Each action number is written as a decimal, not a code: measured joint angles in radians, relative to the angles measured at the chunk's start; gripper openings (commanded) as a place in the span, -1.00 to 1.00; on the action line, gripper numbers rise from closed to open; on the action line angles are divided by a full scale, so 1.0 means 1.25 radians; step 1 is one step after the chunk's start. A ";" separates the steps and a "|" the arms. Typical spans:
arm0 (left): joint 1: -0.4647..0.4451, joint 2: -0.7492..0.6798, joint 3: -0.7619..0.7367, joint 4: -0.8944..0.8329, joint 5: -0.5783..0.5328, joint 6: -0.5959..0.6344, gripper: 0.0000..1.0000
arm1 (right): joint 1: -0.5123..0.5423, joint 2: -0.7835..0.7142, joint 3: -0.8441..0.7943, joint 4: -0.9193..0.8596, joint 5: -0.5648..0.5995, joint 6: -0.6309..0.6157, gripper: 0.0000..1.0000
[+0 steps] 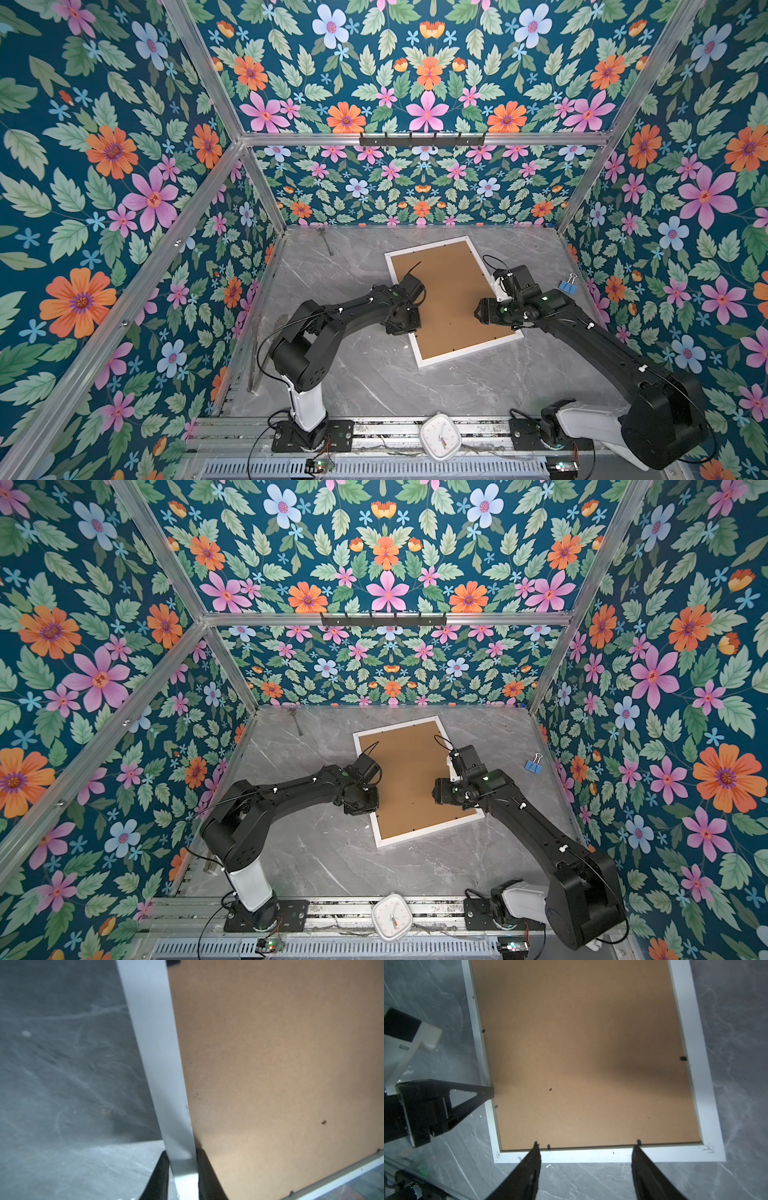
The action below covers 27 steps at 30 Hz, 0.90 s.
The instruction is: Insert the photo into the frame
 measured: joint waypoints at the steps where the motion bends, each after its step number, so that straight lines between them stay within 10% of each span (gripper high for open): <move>1: 0.000 0.002 0.003 -0.004 -0.002 0.000 -0.56 | 0.009 0.001 -0.002 0.005 0.003 -0.002 0.38; 27: 0.040 0.044 0.121 -0.135 -0.093 0.109 -0.75 | 0.173 -0.005 -0.053 0.095 0.119 -0.109 0.62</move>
